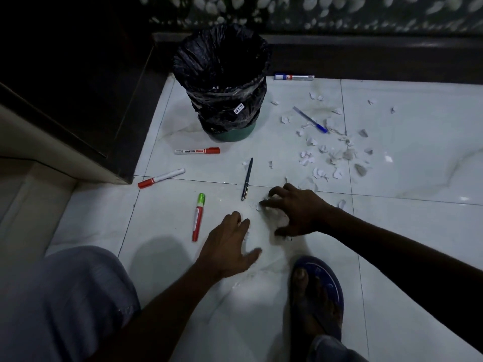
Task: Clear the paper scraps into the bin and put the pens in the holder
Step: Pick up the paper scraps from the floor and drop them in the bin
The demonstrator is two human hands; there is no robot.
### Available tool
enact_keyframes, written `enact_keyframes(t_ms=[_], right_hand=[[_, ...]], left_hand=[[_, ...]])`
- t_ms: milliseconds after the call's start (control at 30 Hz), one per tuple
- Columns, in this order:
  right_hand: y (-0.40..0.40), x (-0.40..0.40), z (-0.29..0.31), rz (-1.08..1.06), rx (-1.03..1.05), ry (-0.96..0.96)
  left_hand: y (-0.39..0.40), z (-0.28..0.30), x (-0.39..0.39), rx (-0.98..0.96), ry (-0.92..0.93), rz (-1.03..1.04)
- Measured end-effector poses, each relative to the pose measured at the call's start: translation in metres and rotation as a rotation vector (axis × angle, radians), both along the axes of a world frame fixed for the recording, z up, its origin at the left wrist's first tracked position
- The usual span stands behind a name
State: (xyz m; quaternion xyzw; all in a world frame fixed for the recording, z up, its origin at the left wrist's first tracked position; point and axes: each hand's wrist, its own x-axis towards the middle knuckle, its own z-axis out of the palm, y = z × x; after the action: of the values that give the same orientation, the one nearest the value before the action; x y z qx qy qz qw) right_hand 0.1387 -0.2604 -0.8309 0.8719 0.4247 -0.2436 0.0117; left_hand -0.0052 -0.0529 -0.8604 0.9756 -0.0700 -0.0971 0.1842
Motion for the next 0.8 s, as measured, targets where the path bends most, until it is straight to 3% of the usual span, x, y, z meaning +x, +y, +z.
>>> enact_keyframes(t_ms=[100, 300, 567, 633, 800], right_hand=[[-0.006, -0.003, -0.006, 0.075, -0.031, -0.053], [-0.011, -0.008, -0.010, -0.020, 0.182, 0.053], [-0.002, -0.006, -0.021, -0.061, 0.225, 0.050], [0.003, 0.001, -0.016, -0.145, 0.301, 0.097], [0.037, 0.037, 0.030, -0.640, 0.785, 0.262]], left_hand=[[-0.003, -0.002, -0.008, 0.112, 0.062, -0.030], [-0.002, -0.012, -0.009, -0.068, -0.068, -0.014], [0.001, -0.010, 0.003, -0.275, -0.139, 0.171], [0.006, -0.001, 0.016, -0.355, -0.198, 0.242], [0.021, 0.055, 0.101, -0.371, -0.404, 0.606]])
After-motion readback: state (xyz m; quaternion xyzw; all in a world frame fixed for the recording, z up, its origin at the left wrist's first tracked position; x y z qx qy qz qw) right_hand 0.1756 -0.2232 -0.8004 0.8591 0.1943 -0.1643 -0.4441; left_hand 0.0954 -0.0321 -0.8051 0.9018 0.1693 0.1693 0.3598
